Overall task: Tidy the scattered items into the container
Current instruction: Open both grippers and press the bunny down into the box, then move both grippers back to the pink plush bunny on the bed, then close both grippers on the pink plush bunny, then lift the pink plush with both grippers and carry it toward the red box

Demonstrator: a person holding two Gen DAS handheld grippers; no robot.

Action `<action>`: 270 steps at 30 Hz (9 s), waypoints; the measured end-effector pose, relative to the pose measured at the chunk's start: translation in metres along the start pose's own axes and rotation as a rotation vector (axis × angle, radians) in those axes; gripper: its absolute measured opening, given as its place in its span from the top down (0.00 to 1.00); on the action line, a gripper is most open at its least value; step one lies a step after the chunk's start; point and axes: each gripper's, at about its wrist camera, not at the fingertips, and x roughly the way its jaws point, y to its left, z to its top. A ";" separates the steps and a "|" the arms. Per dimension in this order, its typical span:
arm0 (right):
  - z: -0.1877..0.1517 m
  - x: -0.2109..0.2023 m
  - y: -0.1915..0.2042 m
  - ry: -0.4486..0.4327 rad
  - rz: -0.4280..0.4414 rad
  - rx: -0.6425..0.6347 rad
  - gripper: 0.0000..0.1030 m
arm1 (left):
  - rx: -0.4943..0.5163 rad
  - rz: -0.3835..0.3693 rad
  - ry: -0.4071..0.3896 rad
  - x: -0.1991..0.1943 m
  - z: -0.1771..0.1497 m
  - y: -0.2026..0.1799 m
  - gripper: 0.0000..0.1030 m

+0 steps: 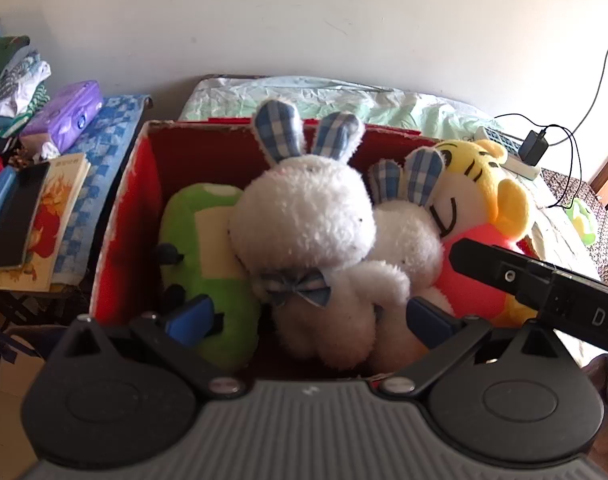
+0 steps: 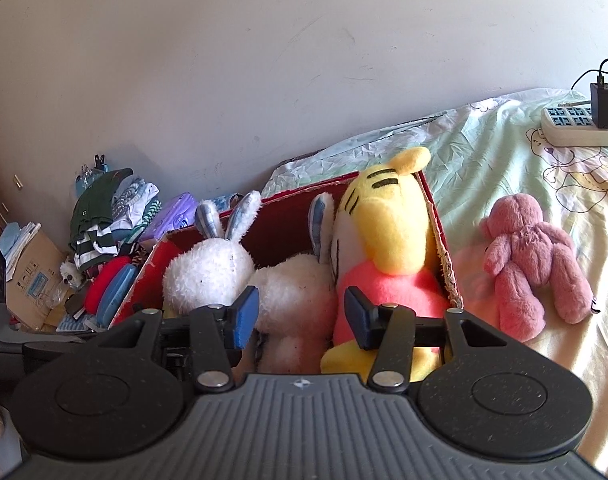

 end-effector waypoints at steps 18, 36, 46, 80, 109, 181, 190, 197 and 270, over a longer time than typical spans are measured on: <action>0.017 0.007 -0.018 0.109 0.134 0.005 0.50 | -0.083 0.155 -0.007 -0.002 0.001 -0.019 0.01; 0.032 0.004 -0.035 0.126 0.251 -0.048 0.50 | -0.177 0.222 -0.077 -0.015 -0.004 -0.027 0.01; 0.043 -0.026 -0.063 -0.001 0.265 0.010 0.50 | -0.194 0.093 -0.197 -0.046 0.007 -0.025 0.01; 0.033 -0.058 -0.290 0.215 -0.089 0.226 0.53 | 0.224 -0.346 0.064 0.093 -0.023 -0.273 0.01; 0.027 -0.042 -0.304 0.361 0.105 0.131 0.72 | 0.058 -0.247 0.074 0.090 -0.029 -0.255 0.01; -0.023 -0.074 -0.328 0.187 0.101 0.499 0.60 | 0.076 -0.407 0.246 0.153 -0.039 -0.304 0.31; -0.019 -0.077 -0.320 0.150 0.100 0.459 0.63 | 0.087 -0.376 0.210 0.142 -0.035 -0.304 0.33; -0.015 -0.079 -0.313 0.123 0.127 0.456 0.64 | 0.100 -0.358 0.157 0.127 -0.031 -0.301 0.33; 0.034 -0.072 -0.114 -0.222 0.314 0.295 0.66 | 0.075 -0.368 -0.345 -0.026 0.006 -0.131 0.32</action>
